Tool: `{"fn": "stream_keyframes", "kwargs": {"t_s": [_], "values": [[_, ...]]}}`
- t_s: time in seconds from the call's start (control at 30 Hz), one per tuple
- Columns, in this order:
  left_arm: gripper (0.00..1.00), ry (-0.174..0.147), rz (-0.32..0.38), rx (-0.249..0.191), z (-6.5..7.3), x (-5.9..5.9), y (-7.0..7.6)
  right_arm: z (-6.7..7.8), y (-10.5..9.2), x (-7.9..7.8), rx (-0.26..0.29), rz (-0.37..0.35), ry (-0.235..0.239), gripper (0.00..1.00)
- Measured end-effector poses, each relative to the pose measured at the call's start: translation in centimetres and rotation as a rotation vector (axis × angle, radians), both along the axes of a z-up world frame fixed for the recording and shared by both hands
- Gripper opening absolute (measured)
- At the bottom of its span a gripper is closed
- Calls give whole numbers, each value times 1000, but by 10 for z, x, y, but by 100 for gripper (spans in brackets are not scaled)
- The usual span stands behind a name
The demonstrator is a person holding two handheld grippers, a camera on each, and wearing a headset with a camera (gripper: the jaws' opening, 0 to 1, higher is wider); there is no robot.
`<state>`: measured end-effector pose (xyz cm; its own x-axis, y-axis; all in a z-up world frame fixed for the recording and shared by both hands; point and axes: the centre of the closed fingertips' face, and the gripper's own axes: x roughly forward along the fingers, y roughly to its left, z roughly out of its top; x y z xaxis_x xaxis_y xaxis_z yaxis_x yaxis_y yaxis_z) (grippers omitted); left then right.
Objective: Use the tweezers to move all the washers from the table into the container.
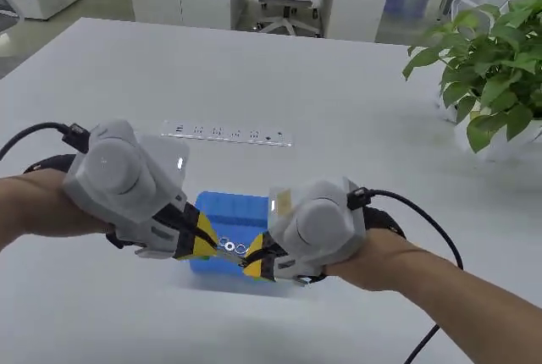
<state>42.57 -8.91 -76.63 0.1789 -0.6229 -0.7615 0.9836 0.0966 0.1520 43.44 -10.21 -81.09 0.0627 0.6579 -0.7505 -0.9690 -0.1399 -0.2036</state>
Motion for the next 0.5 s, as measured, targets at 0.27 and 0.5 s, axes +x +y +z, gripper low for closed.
{"fn": "stream_keyframes", "kwargs": {"t_s": [0.27,0.5], "values": [[7,26,0,27,-32,-10,2,-17,-8,-12,-42,12,4,7],[7,65,-3,49,-58,-19,2,-34,-12,-24,-62,5,27,7]]}}
